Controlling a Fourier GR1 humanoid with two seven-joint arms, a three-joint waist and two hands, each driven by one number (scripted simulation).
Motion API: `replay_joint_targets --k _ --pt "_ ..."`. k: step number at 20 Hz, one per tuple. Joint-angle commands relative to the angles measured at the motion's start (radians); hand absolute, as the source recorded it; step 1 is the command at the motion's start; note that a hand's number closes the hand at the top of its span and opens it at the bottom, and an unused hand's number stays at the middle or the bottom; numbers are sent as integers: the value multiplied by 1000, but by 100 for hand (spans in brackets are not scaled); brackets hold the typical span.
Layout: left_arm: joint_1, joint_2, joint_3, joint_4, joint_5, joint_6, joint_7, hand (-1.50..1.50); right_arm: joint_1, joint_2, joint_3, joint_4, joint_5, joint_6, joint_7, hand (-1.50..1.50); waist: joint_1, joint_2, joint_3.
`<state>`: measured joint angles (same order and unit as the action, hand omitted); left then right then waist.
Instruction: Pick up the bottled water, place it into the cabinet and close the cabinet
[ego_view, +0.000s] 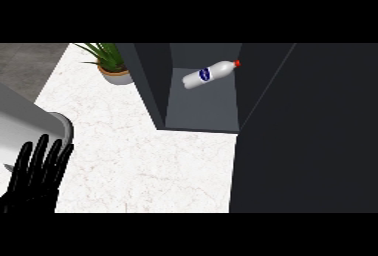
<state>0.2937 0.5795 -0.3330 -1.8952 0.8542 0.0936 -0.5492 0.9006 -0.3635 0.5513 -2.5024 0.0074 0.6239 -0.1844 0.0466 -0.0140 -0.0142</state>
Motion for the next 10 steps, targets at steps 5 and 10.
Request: replay_joint_targets --k 5,10 --pt "79 68 50 -26 53 -109 -3 -150 -58 37 267 -73 42 -15 111 150 62 18 -1" --pt "84 109 79 -35 61 -166 -8 -150 -134 31 238 -50 24 -49 153 150 118 33 -3"
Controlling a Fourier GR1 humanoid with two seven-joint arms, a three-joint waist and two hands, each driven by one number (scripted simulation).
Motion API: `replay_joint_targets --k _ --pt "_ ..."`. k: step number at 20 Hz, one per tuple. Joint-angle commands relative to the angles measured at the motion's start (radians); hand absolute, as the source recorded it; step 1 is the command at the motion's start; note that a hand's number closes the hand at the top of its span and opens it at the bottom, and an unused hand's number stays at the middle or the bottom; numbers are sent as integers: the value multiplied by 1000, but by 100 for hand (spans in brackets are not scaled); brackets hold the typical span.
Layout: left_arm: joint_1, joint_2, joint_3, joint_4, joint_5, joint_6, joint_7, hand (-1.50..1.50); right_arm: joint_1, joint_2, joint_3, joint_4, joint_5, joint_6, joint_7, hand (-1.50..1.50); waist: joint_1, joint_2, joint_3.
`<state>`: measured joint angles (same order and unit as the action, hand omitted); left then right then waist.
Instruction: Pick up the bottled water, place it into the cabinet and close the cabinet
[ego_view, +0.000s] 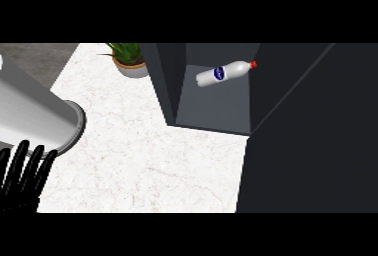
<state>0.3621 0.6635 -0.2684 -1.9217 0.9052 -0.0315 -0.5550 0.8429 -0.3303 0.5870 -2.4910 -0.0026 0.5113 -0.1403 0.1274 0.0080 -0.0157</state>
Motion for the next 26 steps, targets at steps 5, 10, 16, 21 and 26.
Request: replay_joint_targets --k 5,10,16,21,26 --pt "14 50 31 -12 24 -78 6 -150 -163 -5 192 -28 20 48 145 150 69 22 -2" --pt "15 67 40 -8 34 -102 16 -150 -240 -20 169 -17 17 42 181 150 96 27 -5" --pt "-8 93 54 -1 38 -130 29 -150 -374 -102 96 -25 47 93 203 -150 143 27 -15" --pt "-11 106 76 9 54 -138 34 -150 -441 -89 107 -11 22 74 236 150 130 21 -14" --pt "-9 121 87 23 56 -155 37 -150 -526 -88 97 10 12 69 288 150 139 24 -16"
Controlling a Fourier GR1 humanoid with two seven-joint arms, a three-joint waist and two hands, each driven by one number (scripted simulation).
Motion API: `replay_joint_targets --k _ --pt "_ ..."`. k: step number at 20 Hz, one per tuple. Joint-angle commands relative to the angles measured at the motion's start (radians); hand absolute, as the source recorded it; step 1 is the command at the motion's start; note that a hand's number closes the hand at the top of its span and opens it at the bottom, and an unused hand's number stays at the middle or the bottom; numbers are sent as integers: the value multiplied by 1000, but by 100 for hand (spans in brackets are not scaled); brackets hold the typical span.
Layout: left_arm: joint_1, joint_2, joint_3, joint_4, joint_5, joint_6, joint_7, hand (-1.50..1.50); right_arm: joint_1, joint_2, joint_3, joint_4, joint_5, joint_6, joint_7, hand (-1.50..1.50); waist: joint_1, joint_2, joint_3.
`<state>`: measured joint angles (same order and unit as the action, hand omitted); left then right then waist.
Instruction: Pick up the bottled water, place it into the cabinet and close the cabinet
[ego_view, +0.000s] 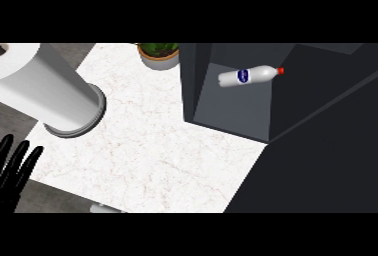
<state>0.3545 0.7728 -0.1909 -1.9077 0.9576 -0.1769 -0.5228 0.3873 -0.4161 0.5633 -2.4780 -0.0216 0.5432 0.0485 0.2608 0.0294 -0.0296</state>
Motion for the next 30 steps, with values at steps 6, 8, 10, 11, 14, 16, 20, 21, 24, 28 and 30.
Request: replay_joint_targets --k 6,8,10,11,14,16,20,21,24,28,30 --pt "-2 16 27 7 20 -24 1 -150 -148 39 119 21 2 13 147 150 3 2 -1" --pt "-8 11 23 13 23 -24 4 -150 -147 57 122 42 -20 7 144 150 -2 14 -2" --pt "-9 10 33 14 27 -26 -2 -150 -151 74 113 52 -38 0 148 150 2 18 0" --pt "-3 12 25 16 27 -34 2 -150 -149 76 120 60 -53 5 152 150 2 20 0" --pt "-14 13 30 13 31 -34 4 -150 -137 79 149 90 -115 30 143 150 17 35 2" --pt "-22 20 36 8 25 -43 0 -150 -146 78 150 108 -153 45 140 150 34 40 4" --pt "-25 21 50 18 31 -47 -5 -150 -154 97 129 132 -219 34 140 150 38 43 4" --pt "-29 28 50 19 26 -51 -1 -150 -154 106 113 139 -225 21 139 150 27 44 5" --pt "-28 18 45 26 35 -57 -2 -150 -176 117 81 166 -241 -5 172 150 15 40 3" --pt "-14 24 54 39 40 -68 -1 -150 -309 157 15 218 -221 -43 247 150 15 25 6" --pt "-23 31 65 54 46 -61 7 -150 -375 170 10 242 -205 -51 295 150 0 20 5"
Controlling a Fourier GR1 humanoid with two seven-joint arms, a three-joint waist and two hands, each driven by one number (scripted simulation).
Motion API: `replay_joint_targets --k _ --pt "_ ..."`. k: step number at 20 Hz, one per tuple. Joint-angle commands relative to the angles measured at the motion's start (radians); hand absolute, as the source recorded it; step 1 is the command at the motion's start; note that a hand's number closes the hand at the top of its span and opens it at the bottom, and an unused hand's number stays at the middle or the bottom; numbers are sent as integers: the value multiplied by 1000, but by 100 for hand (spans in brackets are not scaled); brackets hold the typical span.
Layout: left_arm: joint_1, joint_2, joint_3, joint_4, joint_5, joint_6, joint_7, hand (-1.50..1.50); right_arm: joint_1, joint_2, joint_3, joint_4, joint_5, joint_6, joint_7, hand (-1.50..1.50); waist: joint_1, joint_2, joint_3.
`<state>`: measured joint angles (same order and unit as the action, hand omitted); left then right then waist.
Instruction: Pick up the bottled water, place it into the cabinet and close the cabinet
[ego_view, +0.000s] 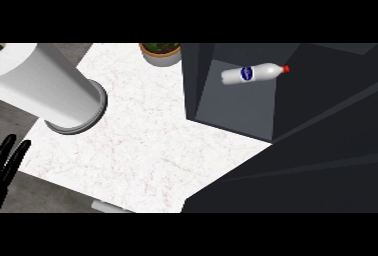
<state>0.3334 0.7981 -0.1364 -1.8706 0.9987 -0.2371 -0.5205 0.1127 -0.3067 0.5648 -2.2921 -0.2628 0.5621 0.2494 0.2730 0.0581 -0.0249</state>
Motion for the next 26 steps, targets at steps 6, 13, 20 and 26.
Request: replay_joint_targets --k 6,13,20,26 --pt "7 7 16 34 15 -27 2 -150 -315 111 -45 224 50 -94 227 150 -8 -13 3" --pt "-2 0 29 49 29 -16 4 -150 -528 233 -91 437 41 -146 323 150 -35 -13 10" --pt "16 -12 42 83 47 -43 -6 -150 -852 304 -190 730 42 -326 359 150 -70 -23 17" --pt "33 2 65 100 48 -70 -10 -150 -1038 306 -284 969 116 -525 262 150 -74 -17 18"
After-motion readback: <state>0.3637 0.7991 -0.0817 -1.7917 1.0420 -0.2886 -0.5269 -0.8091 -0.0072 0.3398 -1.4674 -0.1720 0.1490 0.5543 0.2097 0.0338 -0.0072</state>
